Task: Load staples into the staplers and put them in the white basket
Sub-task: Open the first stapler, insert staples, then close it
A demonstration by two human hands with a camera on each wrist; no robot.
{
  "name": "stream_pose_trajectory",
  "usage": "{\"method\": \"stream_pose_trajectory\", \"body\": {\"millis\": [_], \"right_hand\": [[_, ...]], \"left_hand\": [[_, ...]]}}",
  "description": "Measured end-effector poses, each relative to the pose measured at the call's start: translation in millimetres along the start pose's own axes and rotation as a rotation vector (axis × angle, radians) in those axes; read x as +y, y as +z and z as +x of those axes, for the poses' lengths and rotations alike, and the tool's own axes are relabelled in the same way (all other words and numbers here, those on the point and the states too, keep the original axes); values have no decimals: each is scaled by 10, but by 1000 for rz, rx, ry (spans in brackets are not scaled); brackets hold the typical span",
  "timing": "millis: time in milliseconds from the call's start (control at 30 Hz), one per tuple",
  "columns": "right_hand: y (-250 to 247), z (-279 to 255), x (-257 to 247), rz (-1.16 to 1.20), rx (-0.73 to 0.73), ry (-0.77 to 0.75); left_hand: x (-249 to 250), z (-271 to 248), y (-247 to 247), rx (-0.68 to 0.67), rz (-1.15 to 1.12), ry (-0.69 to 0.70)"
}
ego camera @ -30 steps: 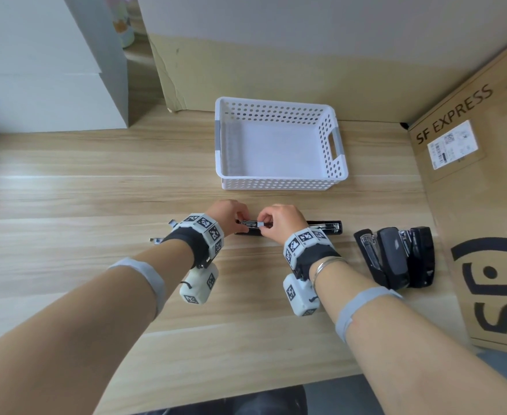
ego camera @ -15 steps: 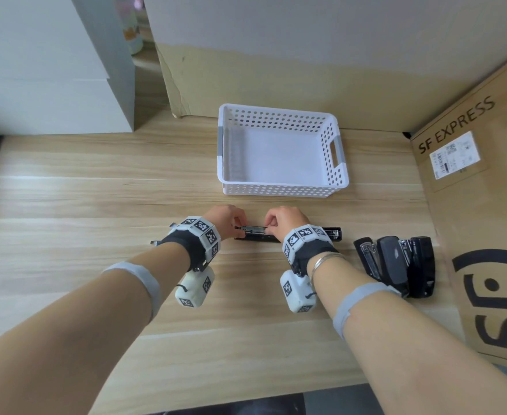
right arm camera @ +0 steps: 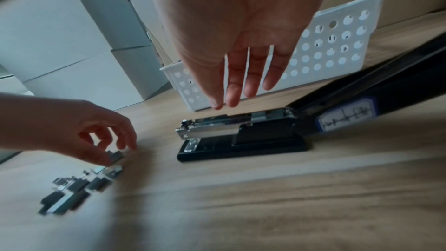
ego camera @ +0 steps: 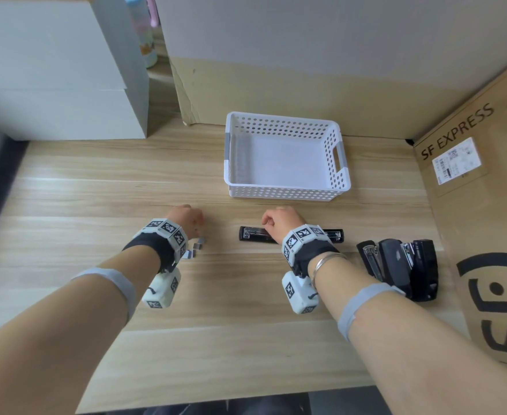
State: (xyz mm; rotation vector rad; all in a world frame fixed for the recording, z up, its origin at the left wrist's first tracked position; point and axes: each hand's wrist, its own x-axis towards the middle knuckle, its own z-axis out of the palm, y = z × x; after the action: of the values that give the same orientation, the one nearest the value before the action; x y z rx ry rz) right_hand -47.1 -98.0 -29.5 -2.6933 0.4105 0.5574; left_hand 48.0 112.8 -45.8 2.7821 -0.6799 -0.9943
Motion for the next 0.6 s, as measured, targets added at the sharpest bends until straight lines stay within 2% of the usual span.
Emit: {"method": "stream_pose_trajectory", "body": {"millis": [100, 300, 467, 600], "right_hand": [[21, -42, 4, -10, 2, -7], [12, -72, 22, 8, -8, -16], [15, -98, -12, 26, -7, -52], [11, -100, -38, 42, -12, -65]], "left_hand": [[76, -44, 82, -30, 2, 72], [129, -68, 106, -44, 2, 106], [209, -45, 118, 27, -211, 108], [275, -24, 105, 63, -280, 124]]}}
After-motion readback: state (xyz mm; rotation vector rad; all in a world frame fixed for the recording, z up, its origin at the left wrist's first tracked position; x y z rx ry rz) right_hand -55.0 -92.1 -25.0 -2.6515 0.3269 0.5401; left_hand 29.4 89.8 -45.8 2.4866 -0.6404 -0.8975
